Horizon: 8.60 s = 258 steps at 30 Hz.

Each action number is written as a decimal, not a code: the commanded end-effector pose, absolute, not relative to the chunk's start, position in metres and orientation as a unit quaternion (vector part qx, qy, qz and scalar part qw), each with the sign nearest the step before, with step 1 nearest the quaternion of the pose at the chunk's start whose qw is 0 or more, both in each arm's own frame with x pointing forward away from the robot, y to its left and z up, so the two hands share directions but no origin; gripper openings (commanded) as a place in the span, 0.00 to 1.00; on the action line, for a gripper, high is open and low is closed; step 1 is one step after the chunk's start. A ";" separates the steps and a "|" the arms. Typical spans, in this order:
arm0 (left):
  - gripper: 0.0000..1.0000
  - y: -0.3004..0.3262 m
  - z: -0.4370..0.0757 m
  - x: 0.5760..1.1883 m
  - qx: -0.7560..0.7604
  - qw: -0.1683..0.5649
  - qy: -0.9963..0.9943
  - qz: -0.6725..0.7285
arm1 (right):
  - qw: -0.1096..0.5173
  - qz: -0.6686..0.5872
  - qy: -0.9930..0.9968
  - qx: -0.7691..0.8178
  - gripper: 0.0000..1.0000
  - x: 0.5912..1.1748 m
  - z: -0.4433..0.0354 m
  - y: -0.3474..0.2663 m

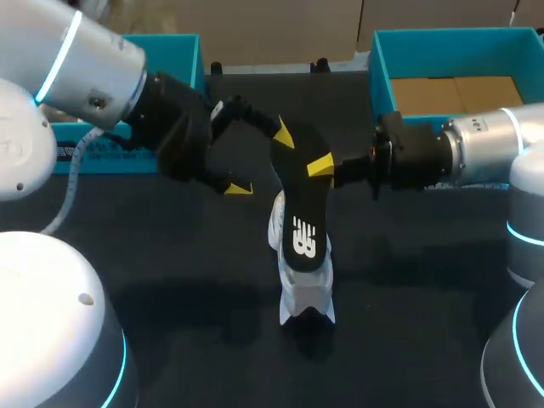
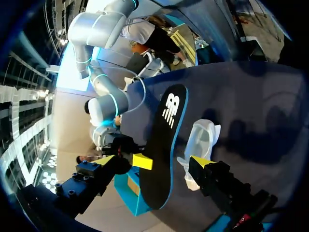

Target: Take the shoe out of the shoebox, open the shoe tongue, remove and reinsert the insole, then place the shoe into the shoebox

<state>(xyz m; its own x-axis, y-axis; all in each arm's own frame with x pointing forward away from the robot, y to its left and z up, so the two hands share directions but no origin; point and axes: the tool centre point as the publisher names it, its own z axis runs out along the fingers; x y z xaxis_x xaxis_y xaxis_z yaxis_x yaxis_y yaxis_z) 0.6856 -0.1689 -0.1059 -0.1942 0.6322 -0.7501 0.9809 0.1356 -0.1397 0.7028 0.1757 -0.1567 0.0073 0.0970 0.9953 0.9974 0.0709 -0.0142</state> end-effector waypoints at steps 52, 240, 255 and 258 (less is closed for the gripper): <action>1.00 -0.203 -0.104 0.687 0.638 0.067 0.765 -0.057 | 0.503 -0.443 -0.545 -0.504 0.00 0.707 -0.166 0.188; 0.40 -0.204 -0.159 0.718 0.488 0.515 0.562 -0.426 | 0.515 -0.482 -0.519 -0.483 0.00 0.670 -0.154 0.195; 0.28 -0.204 -0.164 0.709 0.487 0.508 0.565 -0.431 | 0.514 -0.482 -0.519 -0.484 0.00 0.671 -0.154 0.193; 0.26 -0.203 -0.164 0.709 0.486 0.508 0.566 -0.431 | 0.513 -0.481 -0.519 -0.485 0.00 0.671 -0.154 0.193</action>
